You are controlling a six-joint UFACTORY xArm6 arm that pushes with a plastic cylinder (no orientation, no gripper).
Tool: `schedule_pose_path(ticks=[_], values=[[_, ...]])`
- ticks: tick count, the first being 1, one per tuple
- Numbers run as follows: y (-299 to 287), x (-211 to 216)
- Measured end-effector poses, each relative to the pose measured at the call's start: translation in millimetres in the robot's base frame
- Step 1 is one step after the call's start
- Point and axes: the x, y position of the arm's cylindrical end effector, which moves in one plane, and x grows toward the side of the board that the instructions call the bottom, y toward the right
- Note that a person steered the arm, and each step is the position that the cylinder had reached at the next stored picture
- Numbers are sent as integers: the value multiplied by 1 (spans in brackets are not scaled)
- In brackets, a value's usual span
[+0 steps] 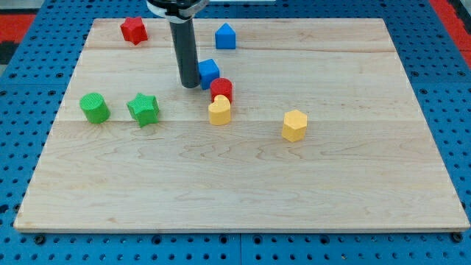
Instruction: Place the blue blocks and red star in a horizontal line
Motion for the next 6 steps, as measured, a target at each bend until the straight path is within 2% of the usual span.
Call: schedule_pose_path(ticks=[1, 3, 6], values=[[16, -29], [78, -59], [121, -117]])
